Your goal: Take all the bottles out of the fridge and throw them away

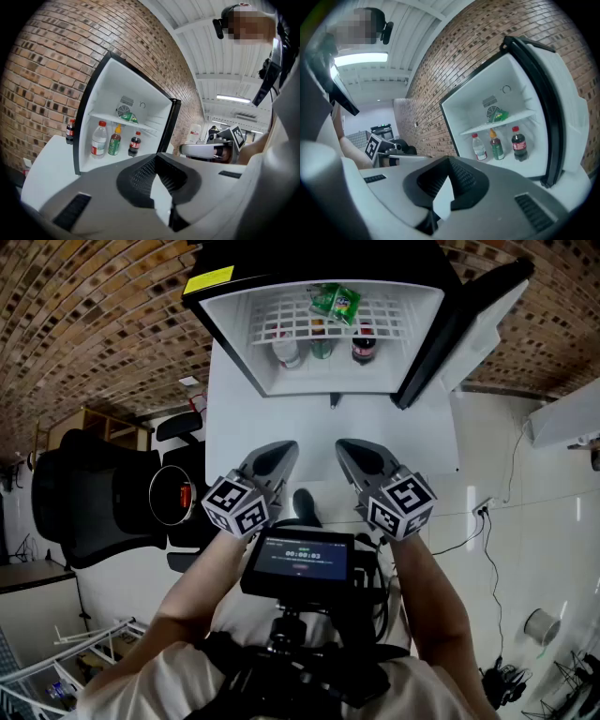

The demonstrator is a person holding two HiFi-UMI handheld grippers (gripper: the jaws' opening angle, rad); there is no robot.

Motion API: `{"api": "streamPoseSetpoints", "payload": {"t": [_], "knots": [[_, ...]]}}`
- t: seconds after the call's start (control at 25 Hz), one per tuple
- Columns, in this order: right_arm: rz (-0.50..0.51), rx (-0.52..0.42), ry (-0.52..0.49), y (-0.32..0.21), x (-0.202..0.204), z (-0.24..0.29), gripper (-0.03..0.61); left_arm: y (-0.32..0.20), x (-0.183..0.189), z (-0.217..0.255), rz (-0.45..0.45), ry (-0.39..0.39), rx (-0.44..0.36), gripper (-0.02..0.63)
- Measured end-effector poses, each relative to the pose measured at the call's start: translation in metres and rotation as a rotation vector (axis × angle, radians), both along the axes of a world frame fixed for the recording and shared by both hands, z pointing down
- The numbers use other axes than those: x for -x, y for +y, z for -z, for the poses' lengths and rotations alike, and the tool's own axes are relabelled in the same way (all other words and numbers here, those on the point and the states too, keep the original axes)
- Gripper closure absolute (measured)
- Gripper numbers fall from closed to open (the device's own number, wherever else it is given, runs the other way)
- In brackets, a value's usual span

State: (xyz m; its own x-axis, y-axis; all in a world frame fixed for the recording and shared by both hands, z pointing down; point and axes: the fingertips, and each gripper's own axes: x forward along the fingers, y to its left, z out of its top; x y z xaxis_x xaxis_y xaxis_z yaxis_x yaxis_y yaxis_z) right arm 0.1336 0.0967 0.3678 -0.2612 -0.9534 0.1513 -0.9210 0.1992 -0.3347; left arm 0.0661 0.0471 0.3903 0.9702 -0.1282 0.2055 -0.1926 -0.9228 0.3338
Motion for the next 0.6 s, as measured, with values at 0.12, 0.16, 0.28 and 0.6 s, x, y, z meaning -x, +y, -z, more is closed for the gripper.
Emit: {"api": "streamPoseSetpoints", "payload": {"t": [0.12, 0.16, 0.28, 0.6], "knots": [[-0.006, 0.012, 0.065, -0.030, 0.012, -0.001, 0.578, -0.032, 0.008, -0.003, -0.014, -0.006, 0.008, 0.612], [-0.014, 0.019, 0.077, -0.039, 0.014, -0.002, 0.578, -0.041, 0.011, -0.005, -0.021, -0.010, 0.010, 0.612], [-0.073, 0.048, 0.073, -0.056, 0.012, -0.007, 0.578, -0.061, 0.013, -0.008, -0.053, -0.016, 0.016, 0.612], [-0.210, 0.139, 0.072, -0.078, -0.015, -0.028, 0.578, -0.101, 0.001, -0.016, -0.089, -0.027, 0.031, 0.612]]}}
